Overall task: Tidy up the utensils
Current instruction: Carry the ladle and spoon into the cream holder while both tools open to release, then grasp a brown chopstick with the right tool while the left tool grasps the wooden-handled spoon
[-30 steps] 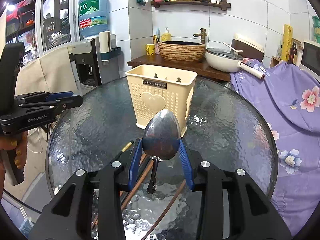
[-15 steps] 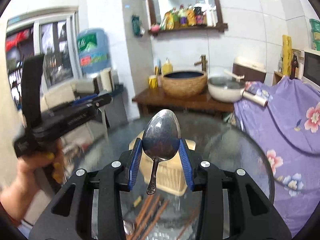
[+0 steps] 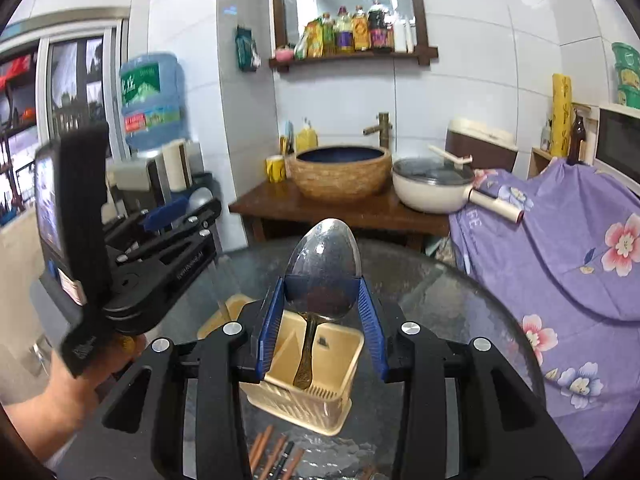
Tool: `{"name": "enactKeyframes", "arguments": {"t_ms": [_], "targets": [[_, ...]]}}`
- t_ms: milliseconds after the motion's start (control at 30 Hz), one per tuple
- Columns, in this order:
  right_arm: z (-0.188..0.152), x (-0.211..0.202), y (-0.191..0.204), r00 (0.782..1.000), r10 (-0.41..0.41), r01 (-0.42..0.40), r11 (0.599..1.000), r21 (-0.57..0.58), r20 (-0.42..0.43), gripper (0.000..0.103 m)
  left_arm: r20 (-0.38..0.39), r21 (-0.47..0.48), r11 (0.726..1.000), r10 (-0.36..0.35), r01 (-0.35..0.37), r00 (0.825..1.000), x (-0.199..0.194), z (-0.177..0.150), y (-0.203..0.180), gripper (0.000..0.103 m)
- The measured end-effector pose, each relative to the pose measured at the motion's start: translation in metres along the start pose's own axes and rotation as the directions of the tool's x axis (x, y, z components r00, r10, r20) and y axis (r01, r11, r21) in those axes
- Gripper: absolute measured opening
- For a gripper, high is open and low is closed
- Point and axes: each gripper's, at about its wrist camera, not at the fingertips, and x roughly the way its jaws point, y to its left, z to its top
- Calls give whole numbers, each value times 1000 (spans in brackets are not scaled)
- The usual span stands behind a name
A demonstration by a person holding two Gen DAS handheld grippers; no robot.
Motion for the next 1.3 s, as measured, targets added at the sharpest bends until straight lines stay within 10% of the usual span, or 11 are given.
{"name": "enactKeyframes", "arguments": {"t_ms": [800,900,1300], "targets": [[-63,31,5,994,-16,8,997,-75,-111,39,-141,74,987,-135,146,981,2,-56,-9,36],[-63,31,5,994,-18,10,997,-76,-107,53,-150,66,986,-140,151,979,1,-56,-9,36],[-79,-30,-12,999,-49,49,998,-42,-2,78,-114,-42,989,-143,139,983,-50,-57,26,94]]}}
